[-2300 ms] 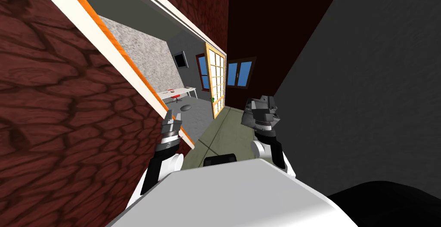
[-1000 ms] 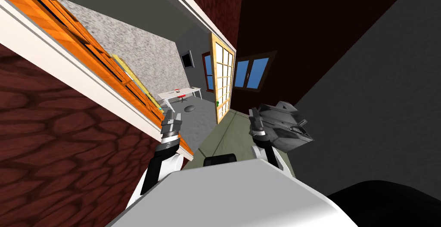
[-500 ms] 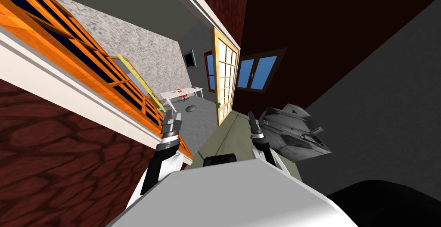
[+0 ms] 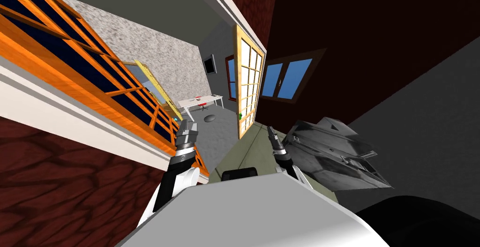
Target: Push the door open
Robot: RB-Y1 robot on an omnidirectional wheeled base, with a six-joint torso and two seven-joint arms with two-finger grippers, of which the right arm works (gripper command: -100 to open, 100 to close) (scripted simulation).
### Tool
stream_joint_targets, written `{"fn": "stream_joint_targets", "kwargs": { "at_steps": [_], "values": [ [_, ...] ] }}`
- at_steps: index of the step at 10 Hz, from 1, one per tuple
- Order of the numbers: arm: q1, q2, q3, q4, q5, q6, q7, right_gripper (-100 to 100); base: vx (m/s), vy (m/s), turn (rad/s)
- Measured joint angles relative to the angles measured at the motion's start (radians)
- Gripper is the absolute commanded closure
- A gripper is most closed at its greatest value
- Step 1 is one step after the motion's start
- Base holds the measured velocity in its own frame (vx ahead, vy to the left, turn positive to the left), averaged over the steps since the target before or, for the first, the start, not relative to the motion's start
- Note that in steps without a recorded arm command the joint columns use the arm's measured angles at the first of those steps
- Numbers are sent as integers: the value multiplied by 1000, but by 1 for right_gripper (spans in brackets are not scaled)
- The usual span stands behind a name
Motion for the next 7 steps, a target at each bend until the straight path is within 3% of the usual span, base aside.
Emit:
{"fn": "stream_joint_targets", "kwargs": {
  "at_steps": [2,4,7],
  "values": [
    [18,-5,-6,39,25,-34,39,-100,131,-30,96],
    [11,-5,-11,93,54,-60,81,-100,146,-38,92],
    [26,-4,-14,152,98,-97,143,-100,149,-35,105]
  ]
}}
